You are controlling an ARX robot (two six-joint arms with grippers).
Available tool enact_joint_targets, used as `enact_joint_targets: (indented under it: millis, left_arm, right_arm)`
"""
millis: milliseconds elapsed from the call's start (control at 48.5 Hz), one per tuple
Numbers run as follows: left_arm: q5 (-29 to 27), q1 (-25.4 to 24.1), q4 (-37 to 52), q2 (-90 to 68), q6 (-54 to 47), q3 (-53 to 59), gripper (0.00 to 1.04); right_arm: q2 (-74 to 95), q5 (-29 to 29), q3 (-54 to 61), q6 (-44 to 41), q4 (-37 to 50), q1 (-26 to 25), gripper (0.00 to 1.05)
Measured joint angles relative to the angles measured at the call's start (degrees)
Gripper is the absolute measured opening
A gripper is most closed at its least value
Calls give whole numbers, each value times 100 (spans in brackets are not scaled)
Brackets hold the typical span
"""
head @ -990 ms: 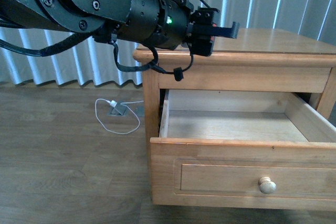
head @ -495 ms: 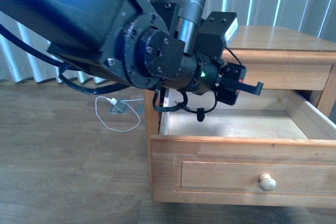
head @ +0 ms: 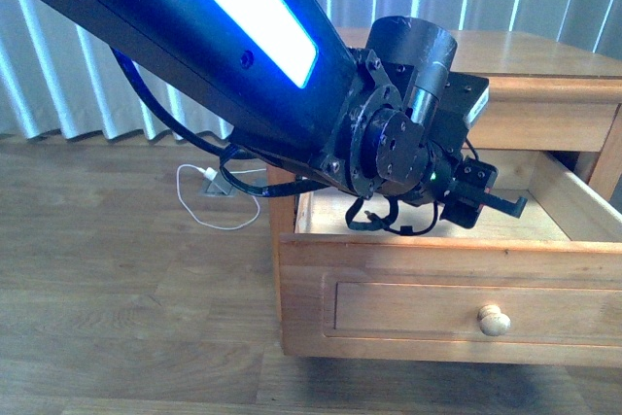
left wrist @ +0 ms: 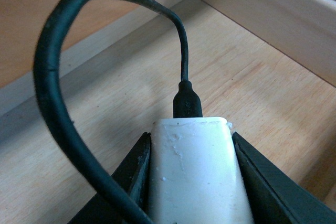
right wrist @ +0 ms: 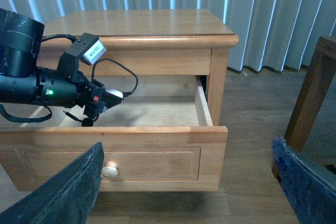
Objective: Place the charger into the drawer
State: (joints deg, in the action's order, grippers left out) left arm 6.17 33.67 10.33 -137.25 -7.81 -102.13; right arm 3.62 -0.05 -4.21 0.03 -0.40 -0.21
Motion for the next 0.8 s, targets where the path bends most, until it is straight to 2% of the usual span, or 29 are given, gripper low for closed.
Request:
enact_joint_targets:
  millis: [82, 247, 371, 454, 804]
  left_arm:
    - [-61, 15, -79, -101, 2, -85, 40]
    - [-219, 7, 7, -66, -46, -11, 74]
    - [-400, -76, 293, 398, -297, 625, 100]
    - [-295, -188, 481, 938, -457, 1176, 98]
    - [-474, -658, 1167, 3189, -699, 3220, 99]
  right_arm:
    - [0, 0, 0, 0, 0, 0, 96]
    - [0, 0, 0, 0, 0, 0, 96]
    - [0, 0, 0, 0, 0, 0, 96]
    - [0, 0, 0, 0, 0, 0, 96]
    - [0, 0, 0, 0, 0, 0, 96]
